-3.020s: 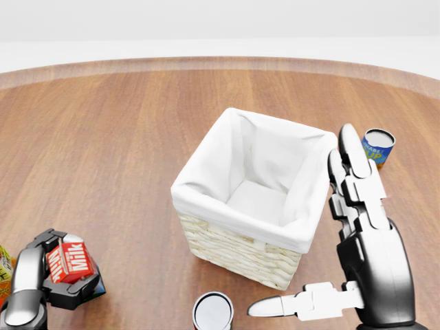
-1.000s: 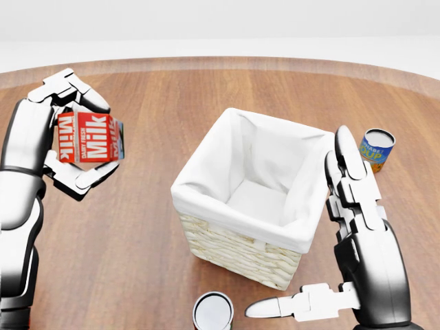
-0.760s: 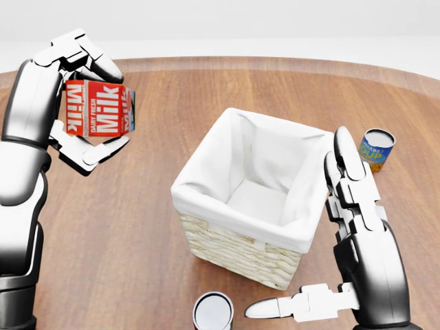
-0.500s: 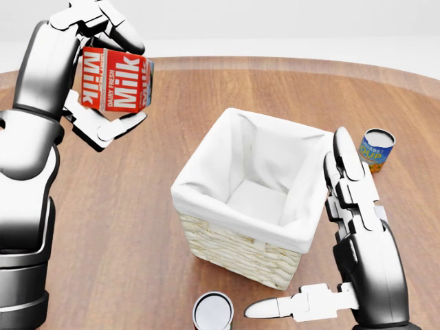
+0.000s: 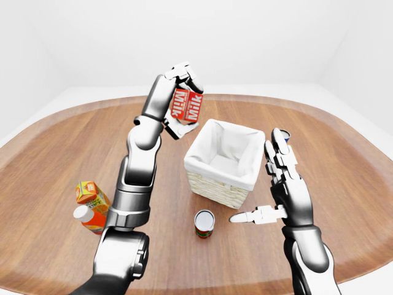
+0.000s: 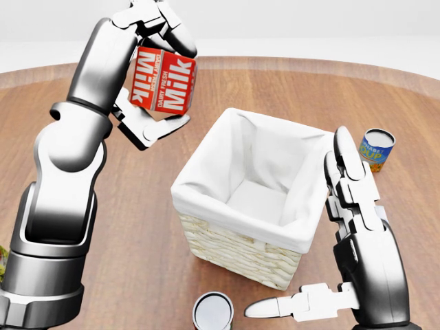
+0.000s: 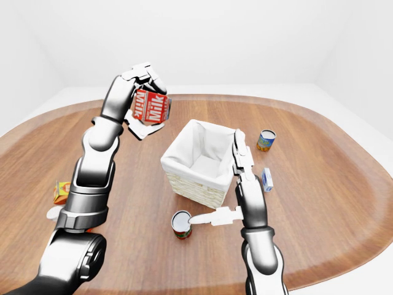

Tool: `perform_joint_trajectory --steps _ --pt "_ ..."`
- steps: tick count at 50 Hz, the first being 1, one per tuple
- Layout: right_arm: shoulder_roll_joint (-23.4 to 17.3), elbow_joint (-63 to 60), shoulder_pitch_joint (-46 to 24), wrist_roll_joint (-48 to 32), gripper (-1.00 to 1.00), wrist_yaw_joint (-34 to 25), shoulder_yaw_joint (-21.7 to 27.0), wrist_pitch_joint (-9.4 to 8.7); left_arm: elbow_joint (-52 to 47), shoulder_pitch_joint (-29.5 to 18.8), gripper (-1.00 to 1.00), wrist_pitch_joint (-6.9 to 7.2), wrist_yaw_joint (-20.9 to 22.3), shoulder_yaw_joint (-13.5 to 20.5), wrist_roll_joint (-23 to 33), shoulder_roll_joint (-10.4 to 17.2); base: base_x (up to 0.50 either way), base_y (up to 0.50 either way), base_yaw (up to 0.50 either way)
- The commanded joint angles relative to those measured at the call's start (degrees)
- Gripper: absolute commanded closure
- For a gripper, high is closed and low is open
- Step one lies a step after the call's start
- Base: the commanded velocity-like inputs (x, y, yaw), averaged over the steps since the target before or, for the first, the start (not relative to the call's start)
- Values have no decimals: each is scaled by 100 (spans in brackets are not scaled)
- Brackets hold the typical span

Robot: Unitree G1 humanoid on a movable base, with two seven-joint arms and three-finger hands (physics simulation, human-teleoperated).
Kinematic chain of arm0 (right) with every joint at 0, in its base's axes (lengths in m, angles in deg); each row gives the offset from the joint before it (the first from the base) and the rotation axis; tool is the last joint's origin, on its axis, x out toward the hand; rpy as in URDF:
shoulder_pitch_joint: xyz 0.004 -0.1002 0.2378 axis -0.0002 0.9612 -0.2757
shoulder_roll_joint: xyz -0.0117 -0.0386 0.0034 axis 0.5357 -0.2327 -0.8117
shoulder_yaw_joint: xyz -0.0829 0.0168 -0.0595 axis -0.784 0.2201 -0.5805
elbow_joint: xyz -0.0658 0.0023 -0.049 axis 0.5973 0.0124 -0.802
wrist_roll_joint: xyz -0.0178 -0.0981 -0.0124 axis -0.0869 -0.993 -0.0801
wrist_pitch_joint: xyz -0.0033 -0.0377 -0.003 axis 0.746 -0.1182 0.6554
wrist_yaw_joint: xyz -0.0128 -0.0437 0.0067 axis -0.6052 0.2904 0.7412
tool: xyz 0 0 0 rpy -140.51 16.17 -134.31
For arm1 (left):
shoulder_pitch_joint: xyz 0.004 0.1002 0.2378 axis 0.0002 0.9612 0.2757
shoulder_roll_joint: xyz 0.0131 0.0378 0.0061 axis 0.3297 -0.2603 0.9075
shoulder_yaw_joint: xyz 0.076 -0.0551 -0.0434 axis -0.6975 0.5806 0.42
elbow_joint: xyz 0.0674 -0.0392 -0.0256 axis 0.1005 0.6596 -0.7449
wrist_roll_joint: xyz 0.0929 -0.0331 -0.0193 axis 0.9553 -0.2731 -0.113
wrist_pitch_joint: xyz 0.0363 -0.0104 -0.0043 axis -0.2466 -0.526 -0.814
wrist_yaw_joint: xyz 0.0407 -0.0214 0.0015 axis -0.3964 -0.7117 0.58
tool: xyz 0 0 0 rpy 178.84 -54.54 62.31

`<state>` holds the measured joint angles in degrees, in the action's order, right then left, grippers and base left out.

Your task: Pick the milk and place it in the basket.

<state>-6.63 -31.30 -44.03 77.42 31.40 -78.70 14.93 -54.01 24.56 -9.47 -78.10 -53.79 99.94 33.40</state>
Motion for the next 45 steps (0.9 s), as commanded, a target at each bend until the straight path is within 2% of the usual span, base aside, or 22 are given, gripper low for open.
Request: perform_joint_trajectory --steps 1,13,29,45 --pt "0 -5 -2 -8 -100 8 -7 -6 -4 -58 100 0 -166 -83 -168 -263 0 0 0" --pt "-1 20 -7 13 -100 -6 22 22 67 -3 100 0 -241 -208 -151 -516 0 0 0" --pt "-1 32 6 -2 -100 -11 18 55 612 -336 100 0 -429 -382 -280 -945 0 0 0" --pt "0 69 -3 -15 -100 -7 10 78 983 -289 100 0 -552 -430 -411 -1119 0 0 0"
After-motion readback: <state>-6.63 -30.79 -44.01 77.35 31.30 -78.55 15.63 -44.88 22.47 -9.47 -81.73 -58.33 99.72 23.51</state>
